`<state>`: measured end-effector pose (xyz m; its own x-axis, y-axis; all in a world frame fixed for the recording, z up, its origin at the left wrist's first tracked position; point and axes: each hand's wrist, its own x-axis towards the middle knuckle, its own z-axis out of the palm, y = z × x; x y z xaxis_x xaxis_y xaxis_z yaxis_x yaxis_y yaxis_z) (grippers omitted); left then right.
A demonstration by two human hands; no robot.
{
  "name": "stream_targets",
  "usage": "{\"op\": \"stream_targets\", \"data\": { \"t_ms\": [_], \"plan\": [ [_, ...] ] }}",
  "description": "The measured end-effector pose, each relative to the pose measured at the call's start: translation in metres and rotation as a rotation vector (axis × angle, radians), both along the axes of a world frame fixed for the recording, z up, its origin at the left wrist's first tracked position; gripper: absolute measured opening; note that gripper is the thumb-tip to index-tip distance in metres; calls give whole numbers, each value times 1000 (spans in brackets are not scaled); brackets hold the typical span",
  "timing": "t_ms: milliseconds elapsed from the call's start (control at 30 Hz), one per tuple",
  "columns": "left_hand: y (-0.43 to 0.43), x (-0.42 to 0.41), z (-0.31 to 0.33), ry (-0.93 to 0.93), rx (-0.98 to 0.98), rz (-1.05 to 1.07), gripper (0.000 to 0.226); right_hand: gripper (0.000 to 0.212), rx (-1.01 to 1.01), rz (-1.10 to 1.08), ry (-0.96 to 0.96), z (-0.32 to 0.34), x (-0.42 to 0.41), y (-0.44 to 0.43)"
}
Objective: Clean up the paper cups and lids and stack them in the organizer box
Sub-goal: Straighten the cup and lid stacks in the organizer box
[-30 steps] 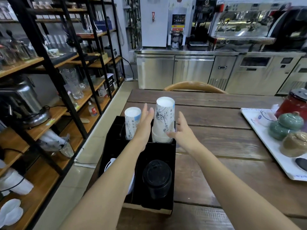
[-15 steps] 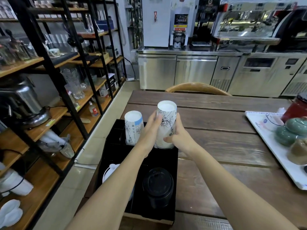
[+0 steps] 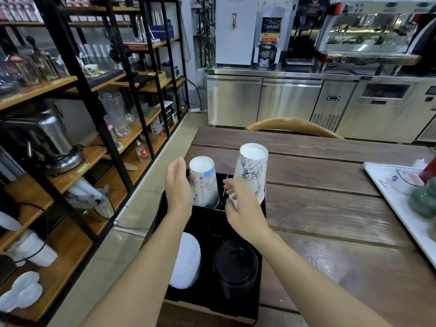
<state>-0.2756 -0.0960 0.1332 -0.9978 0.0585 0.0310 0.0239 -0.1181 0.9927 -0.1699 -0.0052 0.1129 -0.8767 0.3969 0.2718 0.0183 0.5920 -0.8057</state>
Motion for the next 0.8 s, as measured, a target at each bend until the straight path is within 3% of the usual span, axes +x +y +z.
{"op": "stream_targets", "data": {
  "t_ms": [100, 200, 433, 633, 800],
  "plan": [
    [-6, -20, -6, -155, -30, -192, 58, 56, -144, 59, -98, 6, -18, -10],
    [-9, -32, -4, -233, -12, -303, 65, 71, -308, 133, -171, 5, -33, -21],
    [-12, -30, -2, -217, -118, -551, 48, 102, -371, 91, -288, -22, -59, -32],
    [-20, -30, -14, -118, -177, -513, 62, 135, -403, 91, -335, -23, -72, -25],
    [-19, -22, -16, -83, -193, -511, 51, 129, -393, 14, -332, -19, -80, -9]
  ]
}}
